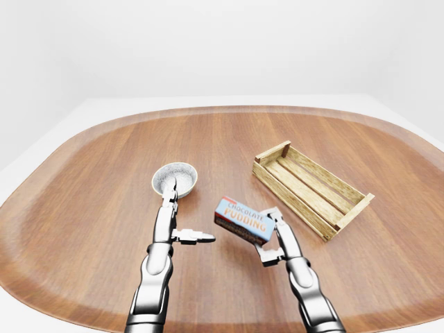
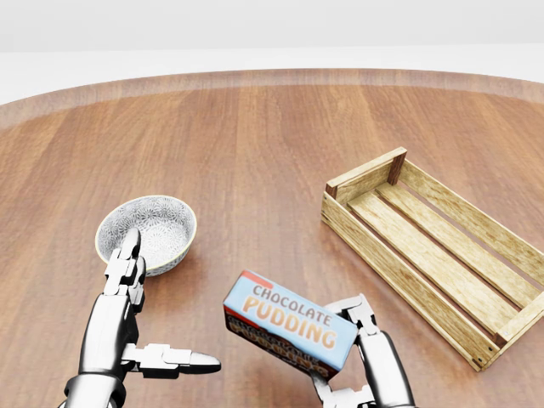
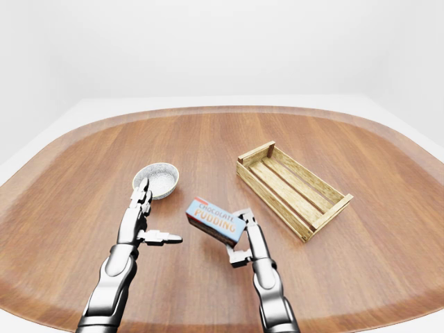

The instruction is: Pick up the chocolate pudding and put it in the tray.

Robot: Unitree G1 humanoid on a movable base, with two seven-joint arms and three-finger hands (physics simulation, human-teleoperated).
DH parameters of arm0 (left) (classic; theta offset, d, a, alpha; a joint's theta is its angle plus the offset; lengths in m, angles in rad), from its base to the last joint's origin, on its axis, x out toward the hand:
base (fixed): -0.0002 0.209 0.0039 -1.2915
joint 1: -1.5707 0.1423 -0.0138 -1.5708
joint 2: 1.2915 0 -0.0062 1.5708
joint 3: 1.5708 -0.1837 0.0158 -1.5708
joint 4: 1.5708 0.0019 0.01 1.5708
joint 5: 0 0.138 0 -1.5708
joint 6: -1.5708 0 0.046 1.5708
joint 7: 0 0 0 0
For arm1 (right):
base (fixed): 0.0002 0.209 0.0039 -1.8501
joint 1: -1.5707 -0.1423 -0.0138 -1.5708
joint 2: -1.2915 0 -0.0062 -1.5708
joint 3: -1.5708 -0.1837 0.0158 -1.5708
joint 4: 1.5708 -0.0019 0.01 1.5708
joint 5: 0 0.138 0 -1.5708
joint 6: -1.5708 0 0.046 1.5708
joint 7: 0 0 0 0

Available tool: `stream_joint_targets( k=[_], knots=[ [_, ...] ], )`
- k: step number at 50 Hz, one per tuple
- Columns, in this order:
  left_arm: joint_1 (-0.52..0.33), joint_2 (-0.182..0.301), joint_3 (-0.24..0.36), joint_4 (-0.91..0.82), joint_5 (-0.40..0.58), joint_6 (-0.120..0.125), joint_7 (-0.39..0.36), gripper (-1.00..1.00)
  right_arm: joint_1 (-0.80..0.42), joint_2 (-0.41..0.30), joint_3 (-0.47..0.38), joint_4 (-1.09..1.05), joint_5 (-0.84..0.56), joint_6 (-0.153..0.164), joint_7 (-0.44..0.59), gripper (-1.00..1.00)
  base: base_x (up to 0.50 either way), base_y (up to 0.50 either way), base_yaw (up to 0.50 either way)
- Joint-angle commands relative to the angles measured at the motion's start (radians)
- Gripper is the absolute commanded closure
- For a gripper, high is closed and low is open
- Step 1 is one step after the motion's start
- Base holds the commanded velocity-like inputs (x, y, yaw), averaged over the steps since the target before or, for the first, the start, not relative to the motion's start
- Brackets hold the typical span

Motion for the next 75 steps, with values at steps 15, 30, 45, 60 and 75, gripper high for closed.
stream_joint_targets(
  k=[15, 30, 45, 60, 75],
  knots=[
    [-0.001, -0.001, 0.008, -0.004, -0.027, -0.001, -0.015, -1.00, -0.041, -0.015, -0.052, -0.173, 0.018, 0.000, 0.024, 1.00, 0.00, 0.00, 0.00],
    [0.001, -0.001, 0.008, -0.011, -0.027, 0.004, -0.016, -1.00, -0.156, -0.036, -0.099, -0.178, 0.022, 0.000, 0.027, 1.00, 0.00, 0.00, 0.00],
    [-0.009, 0.001, 0.012, 0.006, -0.031, -0.001, -0.013, -1.00, -0.358, -0.087, -0.139, -0.004, 0.034, 0.000, 0.012, 1.00, 0.00, 0.00, 0.00],
    [-0.004, 0.000, 0.009, 0.001, -0.030, 0.001, -0.014, -1.00, -0.517, -0.141, -0.169, -0.016, 0.085, 0.018, 0.024, 1.00, 0.00, 0.00, 0.00],
    [-0.009, 0.001, 0.011, 0.013, -0.030, -0.005, -0.016, -1.00, -0.684, -0.210, -0.199, 0.132, 0.125, 0.028, 0.000, 1.00, 0.00, 0.00, 0.00]
  ],
)
